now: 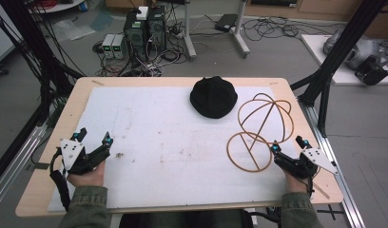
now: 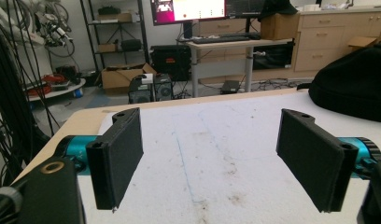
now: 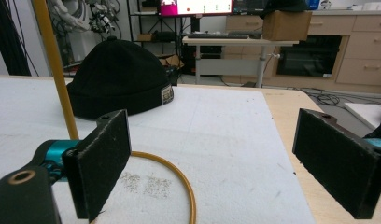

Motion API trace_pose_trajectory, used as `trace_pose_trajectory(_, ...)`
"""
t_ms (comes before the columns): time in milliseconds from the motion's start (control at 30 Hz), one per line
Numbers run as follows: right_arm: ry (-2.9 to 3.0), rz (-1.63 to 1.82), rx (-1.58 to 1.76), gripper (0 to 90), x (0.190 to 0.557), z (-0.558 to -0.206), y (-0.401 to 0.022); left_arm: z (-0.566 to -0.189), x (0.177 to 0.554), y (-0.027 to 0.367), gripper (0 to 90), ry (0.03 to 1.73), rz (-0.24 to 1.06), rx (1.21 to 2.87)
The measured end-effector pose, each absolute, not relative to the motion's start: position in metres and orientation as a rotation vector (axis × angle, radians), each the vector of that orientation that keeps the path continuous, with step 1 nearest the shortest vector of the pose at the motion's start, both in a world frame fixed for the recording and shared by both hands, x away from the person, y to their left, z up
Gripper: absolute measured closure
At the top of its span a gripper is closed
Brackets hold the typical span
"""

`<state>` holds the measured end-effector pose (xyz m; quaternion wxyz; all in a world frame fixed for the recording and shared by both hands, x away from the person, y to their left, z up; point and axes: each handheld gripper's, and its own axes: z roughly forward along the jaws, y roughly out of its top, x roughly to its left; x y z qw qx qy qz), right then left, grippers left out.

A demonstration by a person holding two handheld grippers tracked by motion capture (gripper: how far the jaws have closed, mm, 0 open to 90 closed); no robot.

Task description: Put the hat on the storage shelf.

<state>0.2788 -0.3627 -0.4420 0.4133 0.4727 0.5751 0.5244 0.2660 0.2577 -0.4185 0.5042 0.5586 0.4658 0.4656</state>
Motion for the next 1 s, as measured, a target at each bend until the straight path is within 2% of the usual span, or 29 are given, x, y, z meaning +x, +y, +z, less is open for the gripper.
trace_pose_trajectory(833, 1.457, 1.318, 1.165, 10.6, 0.278, -0.441, -0.359, -0.412, 0.271, 0.244, 22.8, 1.079, 1.137, 1.379)
trace_pose_trajectory(1000, 1.459, 1.317, 1.165, 10.6, 0.278, -0.441, -0.359, -0.413, 0.289, 0.233, 22.5, 1.075, 1.074, 1.439)
